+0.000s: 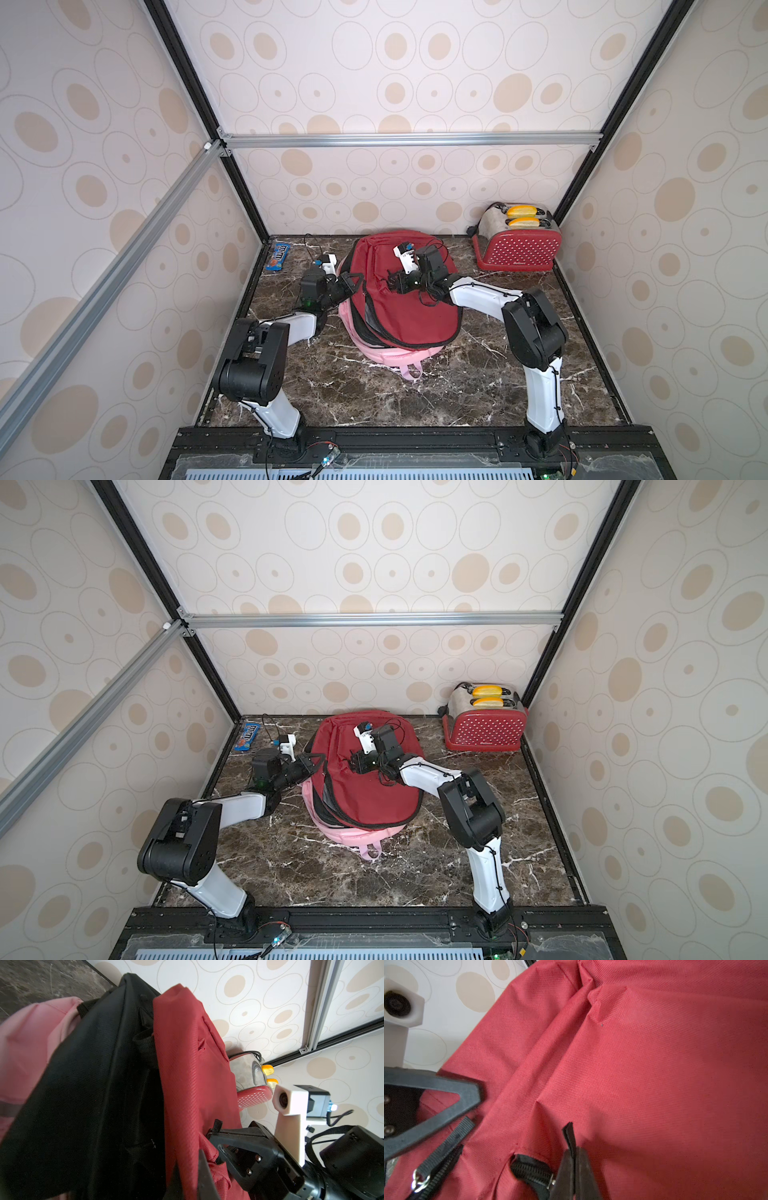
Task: Zip up the backpack
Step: Zip the zipper on the backpack.
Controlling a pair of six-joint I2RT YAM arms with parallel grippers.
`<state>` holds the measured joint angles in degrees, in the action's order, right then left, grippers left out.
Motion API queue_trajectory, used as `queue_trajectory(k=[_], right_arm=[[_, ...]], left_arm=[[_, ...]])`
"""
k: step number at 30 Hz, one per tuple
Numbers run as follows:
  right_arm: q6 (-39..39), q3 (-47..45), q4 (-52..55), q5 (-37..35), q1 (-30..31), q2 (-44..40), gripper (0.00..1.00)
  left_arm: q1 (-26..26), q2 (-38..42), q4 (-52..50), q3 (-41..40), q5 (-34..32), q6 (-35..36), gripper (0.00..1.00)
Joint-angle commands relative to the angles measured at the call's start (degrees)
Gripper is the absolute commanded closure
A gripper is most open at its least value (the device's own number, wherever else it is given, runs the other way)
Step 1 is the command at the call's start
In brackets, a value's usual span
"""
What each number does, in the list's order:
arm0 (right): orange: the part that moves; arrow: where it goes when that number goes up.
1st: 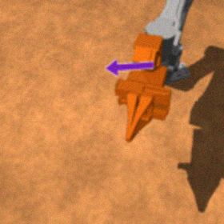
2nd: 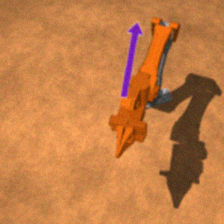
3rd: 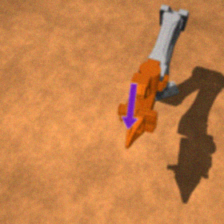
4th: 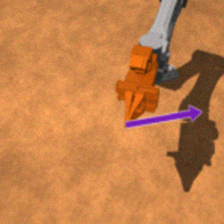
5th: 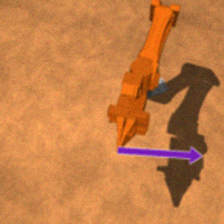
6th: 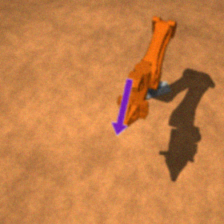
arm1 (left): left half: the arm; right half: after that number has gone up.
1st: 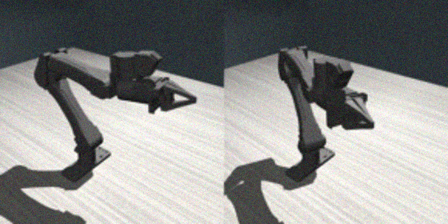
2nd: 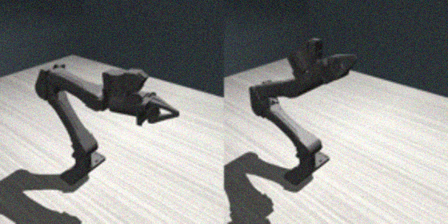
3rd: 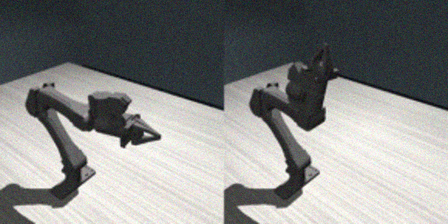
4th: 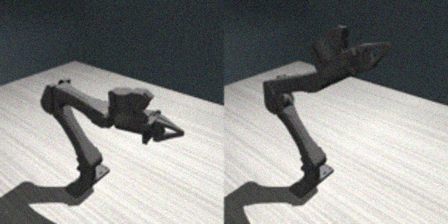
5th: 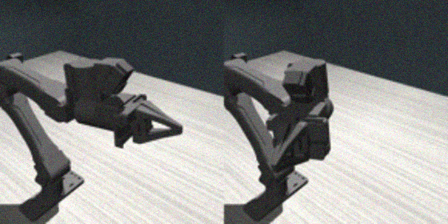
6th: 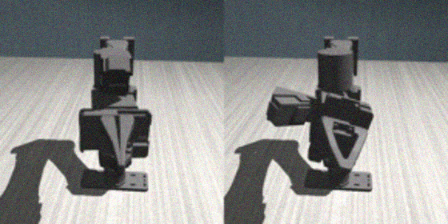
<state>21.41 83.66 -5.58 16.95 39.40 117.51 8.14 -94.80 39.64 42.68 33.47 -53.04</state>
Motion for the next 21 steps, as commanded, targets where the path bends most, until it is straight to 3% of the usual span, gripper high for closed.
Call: queue_trajectory(k=[1,13,19,20,21], right_arm=[[-4.71,-0.01,10.6,-9.03,-1.54,-0.95,1.0],[-6.83,0.21,14.7,-15.01,-1.52,-2.01,1.0],[-5.71,-0.31,11.54,-7.18,-1.52,-2.49,1.0],[-5.21,-0.03,10.96,-5.51,-1.52,-2.19,1.0],[-4.67,0.65,10.77,-2.91,-1.57,-1.67,1.0]], left_arm=[[-0.86,2.55,-0.54,-0.12,-0.42,1.58,1.0],[-1.55,3.6,-1.25,-0.91,-1.56,1.93,1.0],[-1.6,0.78,2.85,-0.06,1.38,-0.75,1.0],[-1.56,-0.05,4.49,-0.14,2.22,-1.87,0.92],[-1.55,-1.04,7.34,-0.05,3.52,-3.42,0.76]])
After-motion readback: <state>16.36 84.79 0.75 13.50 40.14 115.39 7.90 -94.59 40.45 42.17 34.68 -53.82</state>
